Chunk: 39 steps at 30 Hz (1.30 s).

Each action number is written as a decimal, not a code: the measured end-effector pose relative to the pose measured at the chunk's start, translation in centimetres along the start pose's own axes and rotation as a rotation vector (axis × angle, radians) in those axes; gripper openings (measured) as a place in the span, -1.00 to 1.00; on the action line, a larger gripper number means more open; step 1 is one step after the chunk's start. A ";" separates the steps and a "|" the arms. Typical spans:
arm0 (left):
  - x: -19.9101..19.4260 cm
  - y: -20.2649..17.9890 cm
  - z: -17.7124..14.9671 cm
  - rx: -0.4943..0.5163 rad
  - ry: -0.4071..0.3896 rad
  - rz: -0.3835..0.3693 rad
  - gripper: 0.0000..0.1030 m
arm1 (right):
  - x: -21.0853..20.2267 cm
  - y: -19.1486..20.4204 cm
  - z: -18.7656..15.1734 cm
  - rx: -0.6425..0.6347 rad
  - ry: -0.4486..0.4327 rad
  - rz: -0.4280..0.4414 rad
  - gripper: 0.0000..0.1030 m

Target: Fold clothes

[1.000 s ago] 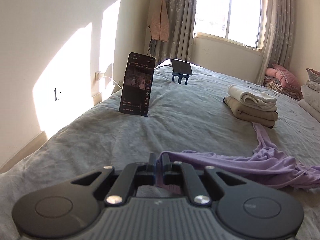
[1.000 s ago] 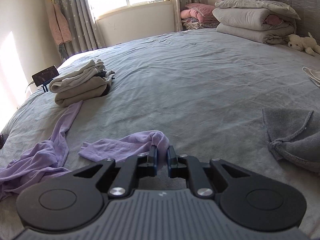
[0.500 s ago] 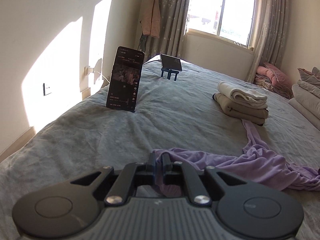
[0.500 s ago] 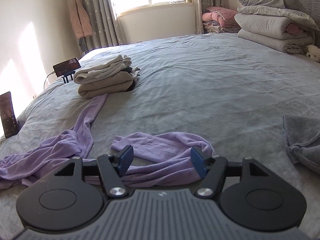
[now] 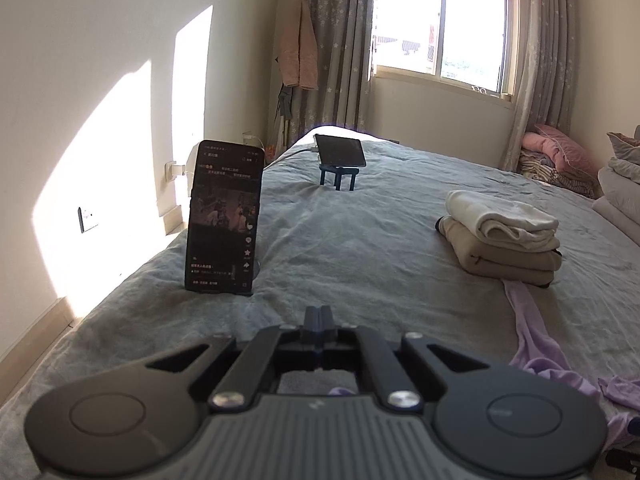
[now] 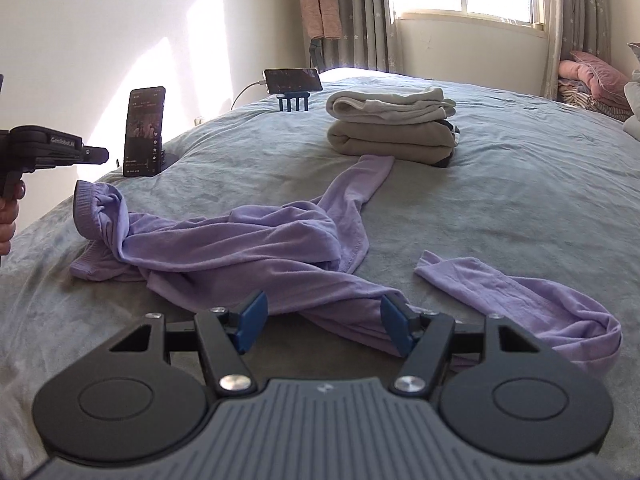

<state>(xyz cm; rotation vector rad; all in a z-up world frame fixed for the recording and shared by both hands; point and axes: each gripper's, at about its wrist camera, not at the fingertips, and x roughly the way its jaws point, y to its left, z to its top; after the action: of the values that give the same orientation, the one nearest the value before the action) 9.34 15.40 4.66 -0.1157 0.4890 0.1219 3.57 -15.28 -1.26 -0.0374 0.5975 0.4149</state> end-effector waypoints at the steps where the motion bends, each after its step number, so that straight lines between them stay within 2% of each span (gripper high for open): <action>1: 0.7 -0.2 0.4 0.001 0.005 -0.009 -1.00 | 0.3 0.1 -0.1 -0.009 0.002 0.011 0.01; 5: 3.5 -1.1 1.7 0.006 0.048 -0.049 -1.00 | 1.5 0.2 -0.2 -0.030 0.019 0.023 -0.23; 10: 4.0 -1.9 1.1 0.001 0.146 -0.212 -0.96 | 1.3 -0.2 -0.2 -0.044 0.007 0.038 -0.23; 13: 2.8 -2.4 0.1 0.057 0.158 -0.224 -0.70 | 1.1 -0.1 0.0 -0.068 -0.010 0.032 -0.18; 15: 1.6 -2.1 -0.6 0.075 0.159 -0.225 -0.24 | 1.2 0.4 0.2 -0.096 -0.018 0.025 -0.11; 20: -1.9 -0.3 -2.3 0.125 0.157 -0.259 0.17 | 1.2 2.1 0.6 -0.190 -0.048 0.019 0.08; 23: -3.8 0.9 -3.8 0.177 0.167 -0.276 0.24 | 1.3 3.3 0.9 -0.265 -0.064 0.019 0.09; 28: -4.9 2.2 -5.9 0.218 0.207 -0.307 0.23 | 2.5 5.9 1.3 -0.417 -0.078 0.046 0.08; 29: -4.9 2.2 -6.3 0.223 0.215 -0.307 0.20 | 2.8 6.3 1.2 -0.443 -0.077 0.049 -0.03; 30: -4.7 2.2 -6.5 0.226 0.223 -0.299 -0.03 | 3.2 6.8 1.2 -0.469 -0.075 0.052 -0.15; 31: -4.5 2.2 -6.7 0.226 0.230 -0.291 -0.24 | 3.6 7.2 1.2 -0.490 -0.067 0.053 -0.47; 32: -4.2 2.1 -6.6 0.220 0.238 -0.282 -0.70 | 4.0 7.5 1.2 -0.506 -0.055 0.054 -0.79; 33: -3.9 2.0 -6.6 0.215 0.245 -0.274 -0.80 | 4.3 7.6 1.3 -0.518 -0.047 0.051 -0.91; 34: -3.6 2.0 -6.4 0.206 0.244 -0.266 -0.82 | 4.5 7.7 1.4 -0.523 -0.046 0.047 -0.99; 36: -3.2 2.0 -5.2 0.188 0.211 -0.246 -0.91 | 4.4 7.3 2.1 -0.499 -0.064 0.026 -1.00; 39: -2.3 1.4 -3.0 0.190 0.155 -0.222 -0.92 | 3.9 5.9 3.8 -0.417 -0.098 -0.002 -1.00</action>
<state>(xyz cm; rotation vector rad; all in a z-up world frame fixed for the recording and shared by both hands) 5.71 16.20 3.01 0.0075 0.6364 -0.1519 6.25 -7.87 0.22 -0.4138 0.4068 0.5313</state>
